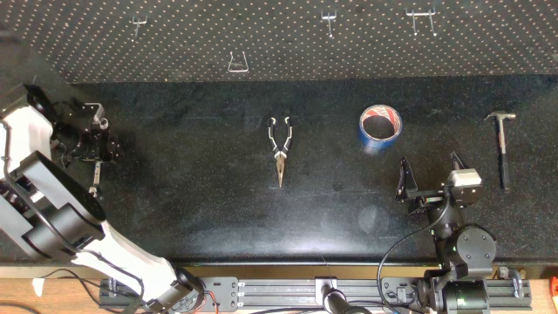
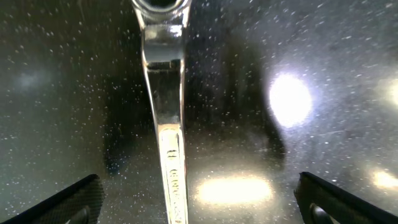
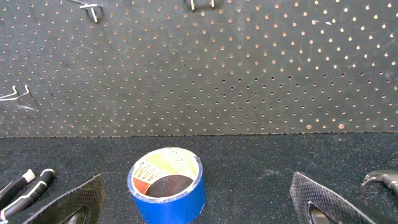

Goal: Place Tools Onto Pegboard

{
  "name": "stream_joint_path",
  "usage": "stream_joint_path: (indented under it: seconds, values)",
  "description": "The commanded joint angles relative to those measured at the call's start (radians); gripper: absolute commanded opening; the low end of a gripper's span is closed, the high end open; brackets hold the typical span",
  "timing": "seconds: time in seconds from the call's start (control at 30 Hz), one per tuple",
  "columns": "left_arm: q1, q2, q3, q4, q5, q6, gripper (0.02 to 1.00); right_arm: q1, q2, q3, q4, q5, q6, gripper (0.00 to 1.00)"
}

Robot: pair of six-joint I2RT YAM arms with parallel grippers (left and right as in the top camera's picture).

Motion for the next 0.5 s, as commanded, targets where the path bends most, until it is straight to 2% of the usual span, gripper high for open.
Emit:
stream_joint_path:
  seconds: [0.03, 0.5]
  values:
    - [0.005, 0.023, 0.023, -0.005, -0.038, 0.012, 0.996, 0.006, -0.006, -0.003, -0.006, 0.009, 0.014, 0.976]
    - [0.005, 0.034, 0.023, -0.004, -0.072, 0.012, 0.996, 0.006, -0.006, -0.003, -0.006, 0.009, 0.014, 0.976]
